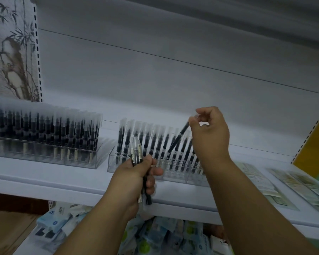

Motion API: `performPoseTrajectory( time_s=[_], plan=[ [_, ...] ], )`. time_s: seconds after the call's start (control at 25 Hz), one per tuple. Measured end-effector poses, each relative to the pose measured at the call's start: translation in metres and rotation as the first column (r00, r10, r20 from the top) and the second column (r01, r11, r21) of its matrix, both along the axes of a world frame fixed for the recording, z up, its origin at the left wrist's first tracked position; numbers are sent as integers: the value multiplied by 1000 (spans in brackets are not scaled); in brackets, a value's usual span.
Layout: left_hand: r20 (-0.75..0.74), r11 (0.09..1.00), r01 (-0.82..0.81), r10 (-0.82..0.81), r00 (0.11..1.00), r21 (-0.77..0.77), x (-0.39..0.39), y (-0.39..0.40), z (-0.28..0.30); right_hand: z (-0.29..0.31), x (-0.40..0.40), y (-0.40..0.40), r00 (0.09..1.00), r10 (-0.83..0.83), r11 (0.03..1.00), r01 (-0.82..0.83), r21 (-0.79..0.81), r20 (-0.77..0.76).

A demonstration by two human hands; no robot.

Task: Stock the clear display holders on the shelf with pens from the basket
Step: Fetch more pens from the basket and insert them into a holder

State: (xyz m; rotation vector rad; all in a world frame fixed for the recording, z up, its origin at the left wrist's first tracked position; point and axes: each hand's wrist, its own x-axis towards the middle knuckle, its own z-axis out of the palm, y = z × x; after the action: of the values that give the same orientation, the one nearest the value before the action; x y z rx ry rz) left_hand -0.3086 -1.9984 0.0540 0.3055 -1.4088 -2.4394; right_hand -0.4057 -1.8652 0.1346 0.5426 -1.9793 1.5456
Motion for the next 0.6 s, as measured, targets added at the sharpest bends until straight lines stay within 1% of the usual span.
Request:
performPoseTrajectory(
  time_s=[0.04, 0.12, 0.24, 0.36, 0.6],
  plan=[
    [-4, 1000, 4, -4, 1000, -4, 0, 1, 0, -2, -1, -2, 999, -17, 998, 20, 52, -47],
    [-10, 1000, 12, -12, 1000, -7, 0, 1, -1, -8, -3, -6, 997, -17, 992, 27, 124, -77],
    [1, 999, 44, -44, 999, -30, 3, -1, -2, -11, -4, -12, 997, 37, 992, -28, 125, -70],
    [29, 997, 53, -51, 998, -57, 7, -1, -1, -9, -3, -16, 991, 96, 981, -78, 175, -96],
    [23, 997, 69, -70, 997, 17, 2, 4, 0, -4, 1, -18, 982, 172, 961, -149, 231, -80]
  ],
)
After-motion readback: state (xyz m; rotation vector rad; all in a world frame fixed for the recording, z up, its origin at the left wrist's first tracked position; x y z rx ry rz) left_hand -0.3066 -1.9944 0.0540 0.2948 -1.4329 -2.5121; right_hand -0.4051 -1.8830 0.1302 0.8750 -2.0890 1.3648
